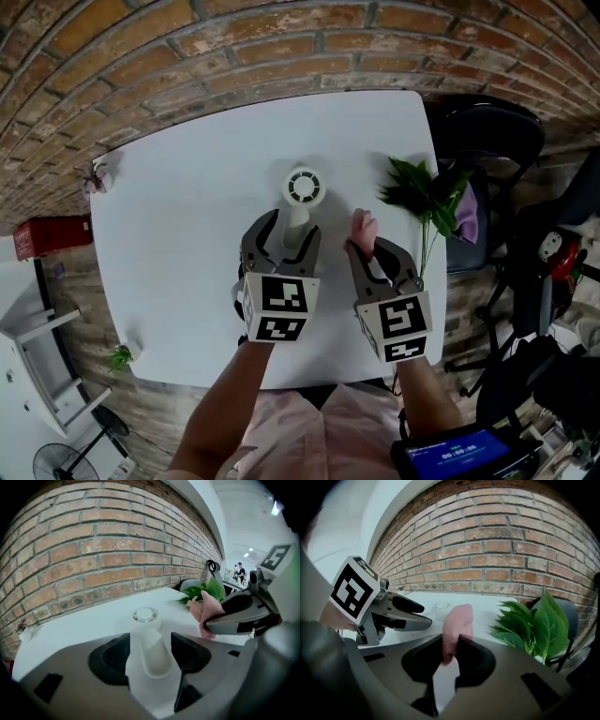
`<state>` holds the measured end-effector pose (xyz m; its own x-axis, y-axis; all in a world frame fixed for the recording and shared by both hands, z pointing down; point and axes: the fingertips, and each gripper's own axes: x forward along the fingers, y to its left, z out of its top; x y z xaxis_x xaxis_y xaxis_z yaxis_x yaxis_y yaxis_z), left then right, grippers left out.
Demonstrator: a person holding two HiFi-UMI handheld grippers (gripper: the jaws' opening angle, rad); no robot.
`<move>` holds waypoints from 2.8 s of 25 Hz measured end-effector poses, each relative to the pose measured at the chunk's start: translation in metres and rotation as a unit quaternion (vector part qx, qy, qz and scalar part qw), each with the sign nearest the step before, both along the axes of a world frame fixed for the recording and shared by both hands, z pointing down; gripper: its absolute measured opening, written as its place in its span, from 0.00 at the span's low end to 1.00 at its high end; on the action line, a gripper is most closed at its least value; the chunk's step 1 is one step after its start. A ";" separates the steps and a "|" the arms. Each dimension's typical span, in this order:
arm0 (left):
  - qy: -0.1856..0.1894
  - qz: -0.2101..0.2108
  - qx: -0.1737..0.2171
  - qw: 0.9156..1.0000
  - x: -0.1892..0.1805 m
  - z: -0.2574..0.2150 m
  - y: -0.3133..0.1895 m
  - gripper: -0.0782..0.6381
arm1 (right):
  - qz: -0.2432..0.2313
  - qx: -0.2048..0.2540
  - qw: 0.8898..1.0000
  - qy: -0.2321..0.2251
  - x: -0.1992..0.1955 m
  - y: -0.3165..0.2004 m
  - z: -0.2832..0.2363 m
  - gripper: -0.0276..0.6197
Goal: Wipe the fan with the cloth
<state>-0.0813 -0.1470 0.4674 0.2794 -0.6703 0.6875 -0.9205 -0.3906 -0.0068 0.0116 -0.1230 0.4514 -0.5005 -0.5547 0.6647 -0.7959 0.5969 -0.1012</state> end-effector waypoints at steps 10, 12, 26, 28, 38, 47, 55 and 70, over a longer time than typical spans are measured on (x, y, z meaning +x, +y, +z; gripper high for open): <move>-0.021 0.034 -0.025 0.999 0.003 0.014 0.004 0.37 | -0.003 -0.001 1.000 0.003 0.001 0.009 0.002 0.14; -0.018 0.047 -0.035 0.998 0.004 0.014 0.007 0.37 | -0.017 -0.005 1.000 0.006 -0.002 0.015 0.004 0.14; -0.036 0.115 -0.082 0.989 0.009 0.013 0.035 0.36 | -0.236 -0.093 0.967 -0.010 -0.050 0.073 0.018 0.12; -0.038 0.122 -0.083 0.988 0.011 0.013 0.038 0.36 | -0.242 -0.100 0.965 -0.007 -0.054 0.071 0.022 0.12; -0.058 0.160 -0.074 0.983 0.013 0.014 0.054 0.36 | -0.202 -0.129 0.971 -0.013 -0.061 0.051 0.037 0.12; -0.044 0.159 -0.086 0.982 0.010 0.015 0.062 0.36 | -0.157 -0.129 0.979 -0.012 -0.057 0.041 0.039 0.12; -0.045 0.164 -0.089 0.981 0.006 0.014 0.069 0.36 | -0.150 -0.131 0.980 -0.016 -0.054 0.040 0.038 0.12; -0.058 0.203 -0.100 0.972 -0.013 0.015 0.095 0.36 | -0.152 -0.136 0.979 -0.013 -0.042 0.040 0.039 0.11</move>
